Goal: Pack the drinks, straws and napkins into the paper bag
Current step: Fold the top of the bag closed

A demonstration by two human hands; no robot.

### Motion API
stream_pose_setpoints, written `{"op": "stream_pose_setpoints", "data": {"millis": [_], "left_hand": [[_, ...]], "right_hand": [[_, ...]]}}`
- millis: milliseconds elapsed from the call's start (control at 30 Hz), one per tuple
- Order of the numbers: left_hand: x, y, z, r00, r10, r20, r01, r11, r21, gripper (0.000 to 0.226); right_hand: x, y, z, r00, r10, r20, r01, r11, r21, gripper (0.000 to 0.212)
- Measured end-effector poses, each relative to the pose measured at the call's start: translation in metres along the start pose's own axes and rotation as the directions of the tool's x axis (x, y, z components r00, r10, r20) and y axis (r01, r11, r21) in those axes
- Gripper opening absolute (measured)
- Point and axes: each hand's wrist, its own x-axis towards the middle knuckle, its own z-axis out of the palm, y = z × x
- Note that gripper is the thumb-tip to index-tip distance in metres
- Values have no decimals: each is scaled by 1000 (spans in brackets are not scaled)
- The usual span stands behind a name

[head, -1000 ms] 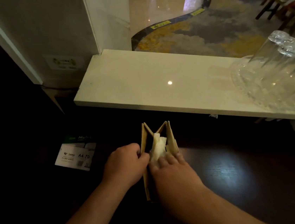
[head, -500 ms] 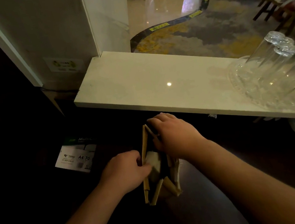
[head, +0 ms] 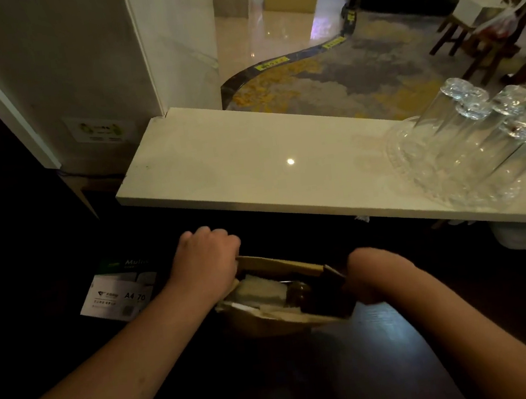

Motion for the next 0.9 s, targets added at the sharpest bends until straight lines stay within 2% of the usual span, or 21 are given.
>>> {"op": "stream_pose_setpoints", "data": {"millis": [67,100,167,233,300,400,467,533,633,667,700,733,833,900], "left_hand": [[11,6,1,997,57,46,-58,998,31,9],[14,7,1,995,74,73,-77,996,36,14],[18,13,3,988,111,103,-118,991,63,22],[18,12,2,986,140,92,-147,986,83,20],[14,6,1,985,149,81,-153,987,46,16],[6,-4,-1,981,144,132,-138,989,-57,28],[0,-8,-5,968,140,208,-102,977,-185,39],[-7,-10,-5,947,147,287,-58,953,-296,48],[-20,-12,-7,885,161,438,-14,948,-319,119],[-24,-12,-7,881,176,440,-55,961,-273,131],[-27,-11,-6,891,195,411,-105,967,-231,131],[-28,-11,-4,909,210,359,-149,971,-190,121],[-25,-11,3,955,238,174,-212,965,-155,67],[-23,-10,6,965,239,107,-225,966,-124,36]], "right_hand": [[-8,0,11,999,2,40,-3,999,34,14],[-11,-1,15,1000,-2,15,1,998,61,14],[-18,0,19,992,-34,-121,48,992,119,21],[-20,-5,21,948,-92,-305,137,982,132,38],[-22,-18,20,893,-152,-423,216,970,109,44],[-16,-33,16,854,-233,-465,322,939,119,28],[-13,-34,14,850,-256,-460,354,925,139,14],[-11,-28,13,850,-282,-445,388,906,169,14],[-12,-16,6,850,-349,-393,464,850,249,21],[-14,-12,4,844,-377,-381,492,826,274,22],[-16,-8,2,838,-400,-370,516,802,301,23],[-19,-5,0,833,-418,-362,532,783,322,24],[-27,2,-1,821,-450,-351,559,756,339,29],[-31,4,0,822,-461,-334,564,739,368,34]]}}
